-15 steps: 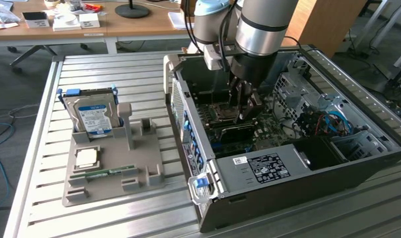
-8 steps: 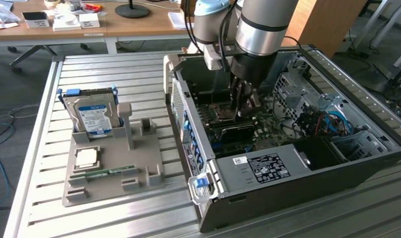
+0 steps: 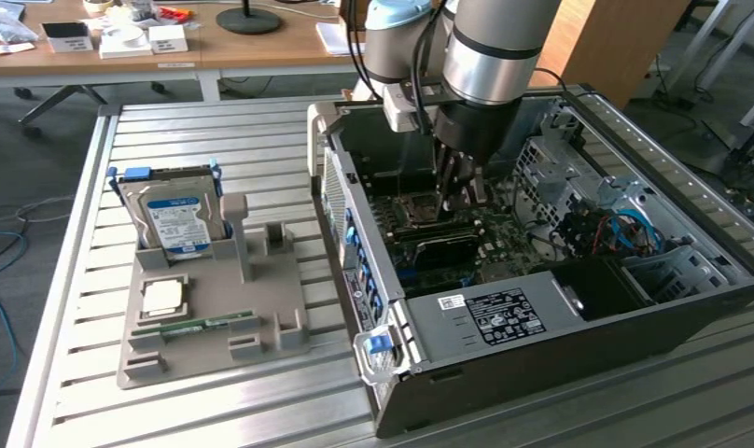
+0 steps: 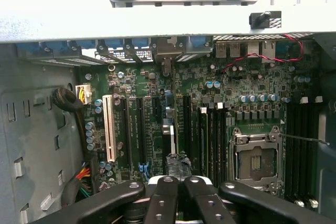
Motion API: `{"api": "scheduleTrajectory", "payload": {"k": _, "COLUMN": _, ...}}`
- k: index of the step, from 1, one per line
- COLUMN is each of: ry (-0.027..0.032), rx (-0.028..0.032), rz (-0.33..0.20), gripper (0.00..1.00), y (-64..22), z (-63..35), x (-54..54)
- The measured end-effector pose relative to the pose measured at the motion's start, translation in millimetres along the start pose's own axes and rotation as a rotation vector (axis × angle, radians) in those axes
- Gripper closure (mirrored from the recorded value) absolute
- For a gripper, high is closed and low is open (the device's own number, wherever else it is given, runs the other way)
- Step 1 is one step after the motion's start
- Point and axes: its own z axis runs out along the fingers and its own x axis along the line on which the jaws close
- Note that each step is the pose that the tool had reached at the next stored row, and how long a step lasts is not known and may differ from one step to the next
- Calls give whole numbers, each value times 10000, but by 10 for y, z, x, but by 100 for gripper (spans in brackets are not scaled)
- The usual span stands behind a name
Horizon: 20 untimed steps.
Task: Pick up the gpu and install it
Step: 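Press down on the gpu until it lock into place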
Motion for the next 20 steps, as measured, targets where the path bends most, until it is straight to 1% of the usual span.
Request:
{"api": "scheduleTrajectory", "payload": {"k": 1, "ry": 1, "rx": 0, "rz": 0, "gripper": 89, "y": 0, "z": 0, "x": 0}}
{"api": "scheduleTrajectory", "payload": {"k": 11, "ry": 2, "rx": 0, "rz": 0, "gripper": 89, "y": 0, "z": 1, "x": 0}}
{"api": "scheduleTrajectory", "payload": {"k": 14, "ry": 1, "rx": 0, "rz": -1, "gripper": 89, "y": 1, "z": 24, "x": 1}}
{"api": "scheduleTrajectory", "payload": {"k": 20, "ry": -3, "rx": 2, "rz": -1, "gripper": 89, "y": 0, "z": 31, "x": -2}}
